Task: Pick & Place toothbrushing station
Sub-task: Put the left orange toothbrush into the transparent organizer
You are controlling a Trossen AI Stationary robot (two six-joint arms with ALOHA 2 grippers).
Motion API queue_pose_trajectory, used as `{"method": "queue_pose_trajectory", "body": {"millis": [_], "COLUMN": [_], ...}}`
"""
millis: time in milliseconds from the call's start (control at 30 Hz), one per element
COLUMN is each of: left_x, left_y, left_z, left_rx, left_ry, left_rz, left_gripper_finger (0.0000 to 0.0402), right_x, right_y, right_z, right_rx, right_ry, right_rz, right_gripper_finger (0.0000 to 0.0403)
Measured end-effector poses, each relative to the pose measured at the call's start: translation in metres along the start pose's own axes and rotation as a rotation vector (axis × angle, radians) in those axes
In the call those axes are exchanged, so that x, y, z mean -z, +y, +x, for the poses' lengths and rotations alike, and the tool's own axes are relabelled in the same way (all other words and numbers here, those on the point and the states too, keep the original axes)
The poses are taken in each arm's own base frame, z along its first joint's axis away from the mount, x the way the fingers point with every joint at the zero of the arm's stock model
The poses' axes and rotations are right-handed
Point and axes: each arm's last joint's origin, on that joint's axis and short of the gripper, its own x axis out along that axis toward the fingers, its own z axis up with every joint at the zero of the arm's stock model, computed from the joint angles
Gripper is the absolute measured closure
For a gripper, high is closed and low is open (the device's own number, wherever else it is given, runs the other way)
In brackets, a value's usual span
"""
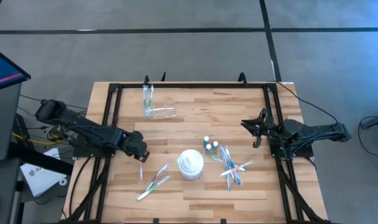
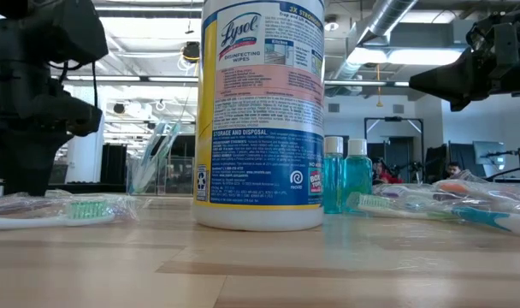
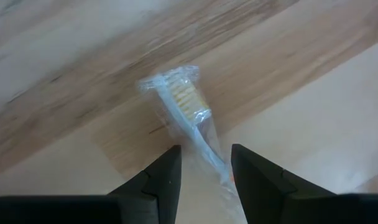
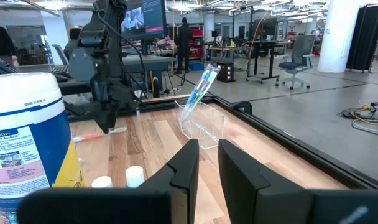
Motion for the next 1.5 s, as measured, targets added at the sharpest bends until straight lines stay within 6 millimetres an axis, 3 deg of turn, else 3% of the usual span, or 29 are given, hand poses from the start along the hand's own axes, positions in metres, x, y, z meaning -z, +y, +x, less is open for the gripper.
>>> {"method": "queue_pose_trajectory", "body": {"millis": [267, 567, 967, 1167, 1500], "left_x": [0.000, 0.000, -0.003, -0.004, -0.009], "left_y": [-0.001, 0.000, -0.009, -0.016, -0.007], "left_z": [0.005, 0.005, 0.000, -0.019, -0.053], "left_rx": [-0.034, -0.041, -0.002, 0.075, 0.182], "left_ry": [0.002, -0.047, -0.195, -0.320, -0.592], "left_rz": [0.003, 0.052, 0.095, 0.142, 0.137], "left_gripper_finger": [0.0279, 0.0391, 0.0398, 0.0397, 0.0397], "right_x": [0.000, 0.000, 0.000, 0.000, 0.000], "right_y": [0.000, 0.000, 0.000, 0.000, 0.000], "right_z": [0.000, 0.000, 0.000, 0.000, 0.000], "right_rx": [0.000, 0.000, 0.000, 0.000, 0.000], "right_ry": [-0.001, 0.000, 0.000, 0.000, -0.002], "right_rz": [0.000, 0.000, 0.000, 0.000, 0.001], "right_gripper_finger": [0.0349, 0.0349, 0.0349, 0.0349, 0.0349]}}
